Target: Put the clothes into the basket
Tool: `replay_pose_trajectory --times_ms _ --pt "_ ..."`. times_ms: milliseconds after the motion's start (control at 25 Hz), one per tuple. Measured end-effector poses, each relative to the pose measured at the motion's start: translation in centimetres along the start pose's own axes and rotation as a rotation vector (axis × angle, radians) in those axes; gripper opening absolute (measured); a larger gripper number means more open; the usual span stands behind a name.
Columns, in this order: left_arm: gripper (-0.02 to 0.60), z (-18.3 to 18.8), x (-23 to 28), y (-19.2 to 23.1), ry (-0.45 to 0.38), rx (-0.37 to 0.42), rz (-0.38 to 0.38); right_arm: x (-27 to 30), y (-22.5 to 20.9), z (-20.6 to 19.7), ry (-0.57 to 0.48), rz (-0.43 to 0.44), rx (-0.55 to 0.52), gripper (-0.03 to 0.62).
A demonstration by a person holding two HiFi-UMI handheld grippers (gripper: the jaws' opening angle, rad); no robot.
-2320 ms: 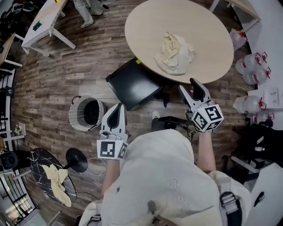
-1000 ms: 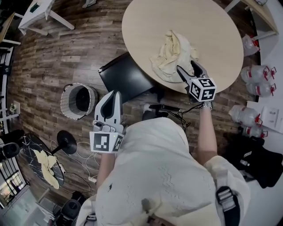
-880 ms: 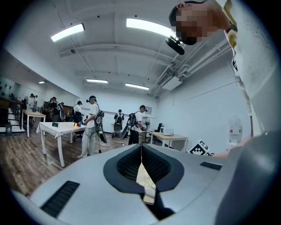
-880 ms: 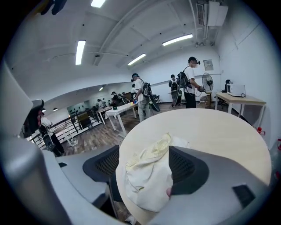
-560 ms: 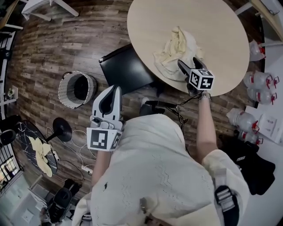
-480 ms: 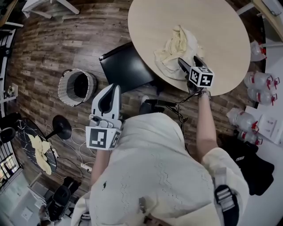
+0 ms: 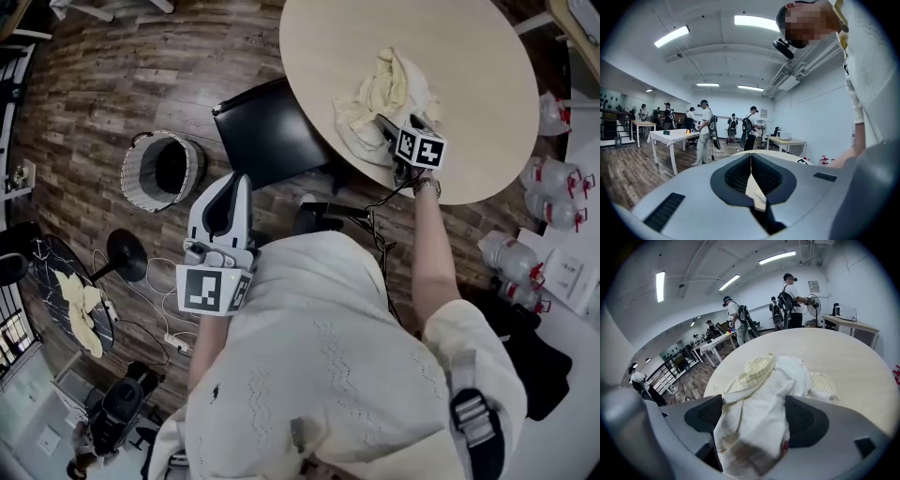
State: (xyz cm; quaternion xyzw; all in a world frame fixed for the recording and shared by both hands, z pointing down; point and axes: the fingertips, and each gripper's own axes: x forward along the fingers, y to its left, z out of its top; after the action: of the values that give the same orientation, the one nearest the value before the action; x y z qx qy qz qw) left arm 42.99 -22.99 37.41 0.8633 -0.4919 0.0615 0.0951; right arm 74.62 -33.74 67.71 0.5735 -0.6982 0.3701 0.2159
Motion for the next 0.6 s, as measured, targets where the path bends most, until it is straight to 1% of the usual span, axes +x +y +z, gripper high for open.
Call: replay_pose_trajectory --times_ms 160,360,600 --pt "0.021 -0.2 0.0 0.8 0.003 -0.001 0.013 1.6 -0.3 -0.6 0.029 -0.033 0.004 0.420" --pt "0.021 -0.6 -0.1 1.5 0.007 -0.002 0.040 3.8 -0.9 -1.8 0.079 -0.077 -0.038 0.420" --pt "0.021 -0.7 0.0 2.5 0.015 -0.011 0.056 5.1 -1.3 -2.3 0.090 -0.126 -0.060 0.413"
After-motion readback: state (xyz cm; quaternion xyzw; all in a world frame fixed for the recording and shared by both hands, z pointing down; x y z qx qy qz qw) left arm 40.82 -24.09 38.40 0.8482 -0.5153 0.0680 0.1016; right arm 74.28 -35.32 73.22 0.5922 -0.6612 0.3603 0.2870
